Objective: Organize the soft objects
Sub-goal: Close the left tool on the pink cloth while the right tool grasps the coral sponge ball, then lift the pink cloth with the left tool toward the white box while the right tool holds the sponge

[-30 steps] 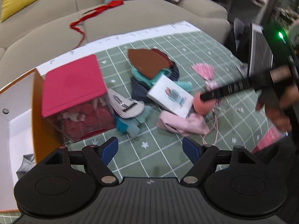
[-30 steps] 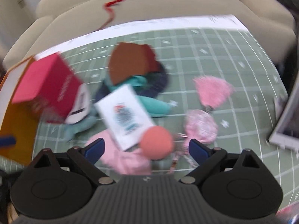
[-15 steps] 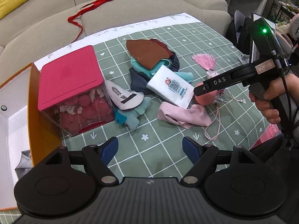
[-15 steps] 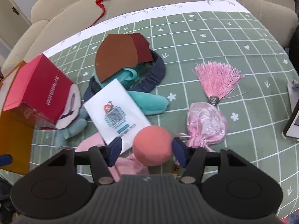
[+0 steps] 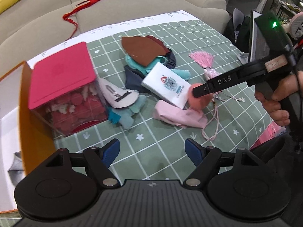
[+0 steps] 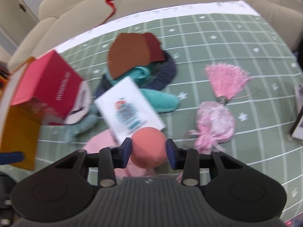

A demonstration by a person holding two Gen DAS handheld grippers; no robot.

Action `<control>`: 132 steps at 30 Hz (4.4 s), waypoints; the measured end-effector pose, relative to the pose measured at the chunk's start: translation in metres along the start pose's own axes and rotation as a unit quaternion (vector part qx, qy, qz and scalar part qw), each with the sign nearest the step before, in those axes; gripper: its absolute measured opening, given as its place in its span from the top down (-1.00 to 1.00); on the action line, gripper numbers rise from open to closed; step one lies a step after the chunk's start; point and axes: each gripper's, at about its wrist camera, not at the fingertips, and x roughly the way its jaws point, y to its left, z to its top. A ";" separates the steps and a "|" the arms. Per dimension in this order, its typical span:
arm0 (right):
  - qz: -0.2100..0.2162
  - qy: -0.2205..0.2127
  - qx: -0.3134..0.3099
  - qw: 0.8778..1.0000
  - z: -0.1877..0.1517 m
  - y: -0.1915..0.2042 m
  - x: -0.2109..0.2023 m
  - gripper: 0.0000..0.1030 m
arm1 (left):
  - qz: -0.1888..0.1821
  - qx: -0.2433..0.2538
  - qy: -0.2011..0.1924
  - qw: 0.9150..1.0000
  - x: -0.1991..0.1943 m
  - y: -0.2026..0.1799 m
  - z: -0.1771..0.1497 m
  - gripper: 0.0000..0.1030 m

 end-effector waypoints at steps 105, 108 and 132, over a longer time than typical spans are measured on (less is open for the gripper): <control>-0.032 0.035 0.046 0.998 0.002 0.002 0.007 0.09 | 0.057 -0.096 -0.054 0.992 0.002 0.012 0.014 0.82; -0.026 0.035 0.044 0.998 0.000 0.005 0.005 0.08 | 0.079 -0.083 -0.073 0.991 -0.010 0.009 0.017 0.82; 0.058 -0.059 0.051 0.995 0.012 0.114 -0.056 0.07 | 0.113 -0.131 -0.133 0.976 -0.103 0.082 -0.001 0.81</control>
